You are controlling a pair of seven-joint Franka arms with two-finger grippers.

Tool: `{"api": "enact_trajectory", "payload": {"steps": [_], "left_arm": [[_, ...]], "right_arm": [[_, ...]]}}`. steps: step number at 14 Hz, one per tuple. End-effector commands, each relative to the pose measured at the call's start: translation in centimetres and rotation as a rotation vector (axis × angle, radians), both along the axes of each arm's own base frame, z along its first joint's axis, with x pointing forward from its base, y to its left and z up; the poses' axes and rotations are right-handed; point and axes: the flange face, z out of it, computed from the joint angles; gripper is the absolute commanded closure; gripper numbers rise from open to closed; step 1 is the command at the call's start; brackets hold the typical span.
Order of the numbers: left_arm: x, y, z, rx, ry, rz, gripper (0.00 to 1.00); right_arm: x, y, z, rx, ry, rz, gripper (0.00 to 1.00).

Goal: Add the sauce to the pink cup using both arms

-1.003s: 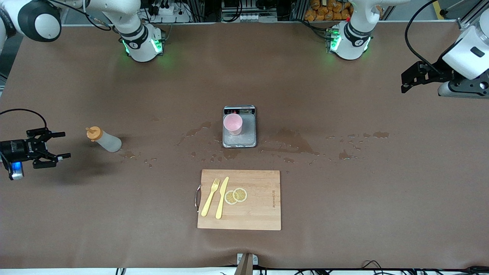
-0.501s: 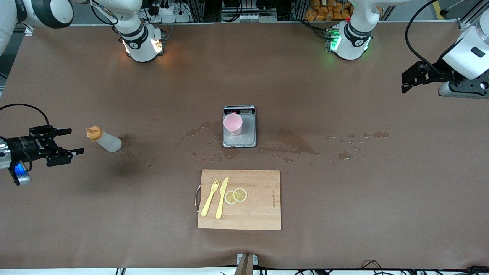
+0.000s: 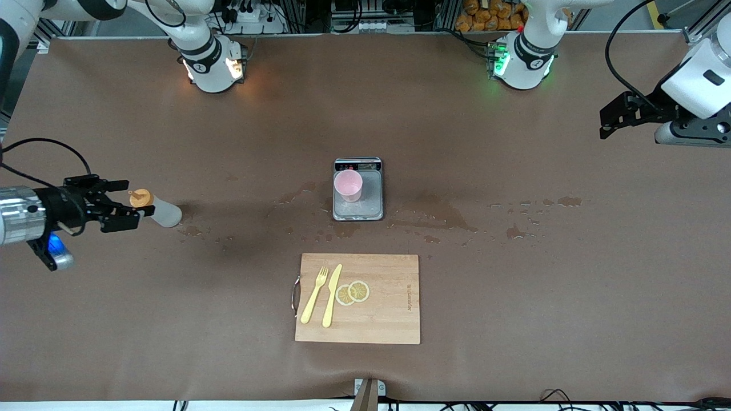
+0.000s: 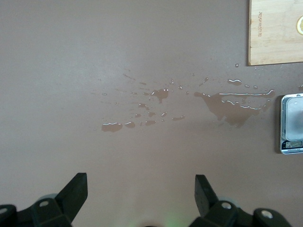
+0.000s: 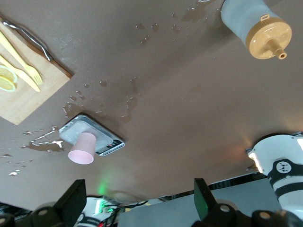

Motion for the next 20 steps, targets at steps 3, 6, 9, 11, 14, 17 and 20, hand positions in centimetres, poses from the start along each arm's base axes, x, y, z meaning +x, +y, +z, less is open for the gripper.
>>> {"api": "enact_trajectory", "payload": {"steps": [3, 6, 9, 11, 14, 17, 20], "left_arm": [[-0.2, 0.1, 0.5, -0.013, -0.008, -0.009, 0.00], [-0.1, 0.3, 0.5, -0.011, -0.006, -0.006, 0.00], [-0.1, 0.3, 0.5, -0.011, -0.006, -0.006, 0.00], [-0.1, 0.3, 0.4, -0.011, -0.003, -0.005, 0.00], [-0.1, 0.3, 0.3, -0.011, -0.002, -0.005, 0.00], [-0.1, 0.3, 0.3, -0.011, -0.002, -0.005, 0.00], [-0.1, 0.3, 0.3, -0.011, -0.002, -0.005, 0.00]], "right_arm": [[-0.3, 2.5, 4.5, -0.127, -0.218, 0.133, 0.00], [-1.3, 0.5, 4.8, -0.068, -0.325, 0.413, 0.00], [-4.4, 0.5, 4.8, -0.113, -0.450, 0.435, 0.00], [-8.0, 0.4, 2.8, -0.121, -0.586, 0.551, 0.00], [-10.0, 0.7, 1.3, -0.140, -0.625, 0.555, 0.00], [-9.0, 0.5, 3.7, -0.161, -0.659, 0.573, 0.00], [-9.2, 1.6, 5.3, -0.153, -0.609, 0.608, 0.00]]}}
